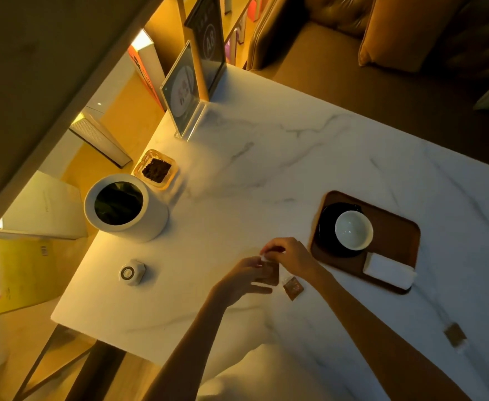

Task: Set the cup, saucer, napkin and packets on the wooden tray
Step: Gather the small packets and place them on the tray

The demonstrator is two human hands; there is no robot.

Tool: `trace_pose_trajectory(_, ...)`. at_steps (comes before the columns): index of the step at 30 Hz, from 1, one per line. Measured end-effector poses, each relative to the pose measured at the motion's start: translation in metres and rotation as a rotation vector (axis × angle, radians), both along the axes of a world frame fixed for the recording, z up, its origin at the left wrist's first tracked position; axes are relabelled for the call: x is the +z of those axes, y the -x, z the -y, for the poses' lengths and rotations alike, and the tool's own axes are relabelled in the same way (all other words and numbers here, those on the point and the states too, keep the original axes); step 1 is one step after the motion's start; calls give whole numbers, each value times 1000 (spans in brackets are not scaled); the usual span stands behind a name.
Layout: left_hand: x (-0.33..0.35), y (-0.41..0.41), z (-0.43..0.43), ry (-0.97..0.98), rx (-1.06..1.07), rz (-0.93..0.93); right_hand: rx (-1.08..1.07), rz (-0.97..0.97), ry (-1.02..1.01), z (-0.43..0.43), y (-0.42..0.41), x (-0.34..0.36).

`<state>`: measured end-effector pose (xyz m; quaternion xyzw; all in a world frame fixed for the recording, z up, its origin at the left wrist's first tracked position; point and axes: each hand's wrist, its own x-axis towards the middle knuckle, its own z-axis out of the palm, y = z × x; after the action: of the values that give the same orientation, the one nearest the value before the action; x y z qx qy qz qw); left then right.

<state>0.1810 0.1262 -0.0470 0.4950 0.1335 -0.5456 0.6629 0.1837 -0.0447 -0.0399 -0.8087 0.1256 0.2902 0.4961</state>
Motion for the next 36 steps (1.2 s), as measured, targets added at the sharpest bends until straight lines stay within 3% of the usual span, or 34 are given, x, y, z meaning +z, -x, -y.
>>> trace_pose_trajectory(3, 1, 11, 9, -96, 50, 125, 24, 16, 43, -2, 4, 4)
trace_pose_trajectory(7, -11, 19, 12, -224, 146, 127, -302, 110, 276, 17, 31, -8)
trace_pose_trajectory(9, -15, 24, 10, -272, 162, 137, -352, 6, 404, 30, 51, -19)
trace_pose_trajectory(12, -20, 31, 12, -352, 174, 152, -222, -164, 525, 33, 83, -33)
trace_pose_trajectory(19, -35, 46, 15, -435, 175, 36, -295, -258, 641, 8, 113, -41)
trace_pose_trajectory(22, -34, 51, 17, -415, 156, 32, -407, -291, 533, 15, 114, -42)
trace_pose_trajectory(28, -29, 59, 25, -369, 139, 4, -618, -299, -53, 30, 117, -36)
trace_pose_trajectory(36, -5, 80, 59, -265, 67, 26, -693, -275, -289, 27, 144, -16)
